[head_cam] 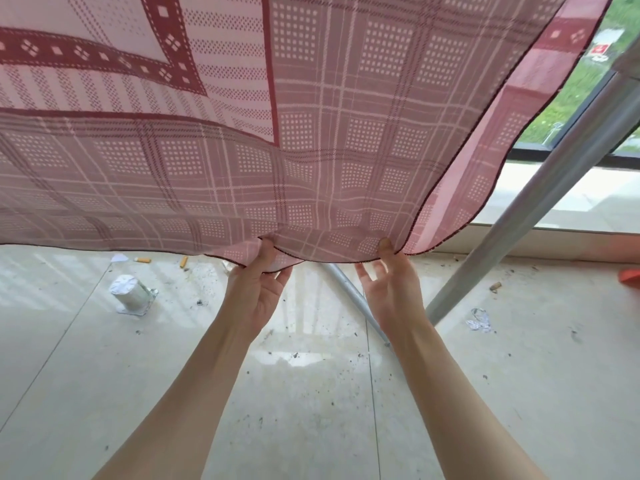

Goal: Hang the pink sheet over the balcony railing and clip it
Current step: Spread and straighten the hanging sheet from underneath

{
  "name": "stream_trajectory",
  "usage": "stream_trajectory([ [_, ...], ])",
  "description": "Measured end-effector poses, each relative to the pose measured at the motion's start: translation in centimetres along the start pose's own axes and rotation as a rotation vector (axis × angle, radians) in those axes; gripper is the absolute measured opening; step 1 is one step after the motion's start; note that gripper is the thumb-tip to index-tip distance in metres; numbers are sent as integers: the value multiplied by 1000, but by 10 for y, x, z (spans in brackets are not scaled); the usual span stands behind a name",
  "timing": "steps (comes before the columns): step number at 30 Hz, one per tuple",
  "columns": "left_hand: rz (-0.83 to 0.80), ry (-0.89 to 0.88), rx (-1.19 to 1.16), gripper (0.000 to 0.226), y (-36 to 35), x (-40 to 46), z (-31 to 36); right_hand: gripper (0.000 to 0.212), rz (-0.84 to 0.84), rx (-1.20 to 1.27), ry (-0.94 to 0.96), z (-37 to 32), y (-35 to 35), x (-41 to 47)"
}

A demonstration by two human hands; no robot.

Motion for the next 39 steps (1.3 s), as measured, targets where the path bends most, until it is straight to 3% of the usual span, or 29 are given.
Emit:
stream_trajectory([
  [2,-17,-6,-7,47,2,-1,0,18,-6,5,-5,3,2,-2],
  [8,31,-63,126,20,23,-7,18,20,-63,60,-14,8,6,-5],
  [12,26,-92,176,45,40,-9,38,18,-98,89,-13,8,2,-7],
  [15,26,-65,233,49,52,-17,34,23,-97,108,-11,8,-1,-4],
  [18,5,-23,249,34,53,-23,28,32,-86,124,-11,7,-1,-3],
  [20,29,-6,259,9,53,-27,25,19,-53,140,-12,6,3,0],
  [25,-49,-12,368,4,46,-39,22,5,42,158,-26,5,5,6],
  [28,-142,25,398,36,42,-45,23,5,62,142,-33,5,2,8],
  [30,-185,26,350,44,36,-46,25,5,72,137,-41,4,2,10],
  [32,-129,-19,264,32,32,-43,31,5,61,125,-43,3,2,9],
  [34,51,-83,181,6,40,-38,38,7,45,87,-31,1,2,6],
  [37,171,-145,187,21,48,-30,44,13,-12,99,-58,0,-2,-3],
  [39,186,-163,195,15,51,-25,47,15,-94,107,-45,-3,-9,-9],
])
Point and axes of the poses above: each hand's wrist, its own x-axis towards the middle knuckle, its own y-axis out of the back of the hand, z = x × y, the point moved 7 cm from there along x, towards the middle knuckle, and after that the axes turned 7 degrees about -x, right-handed, at the moved point
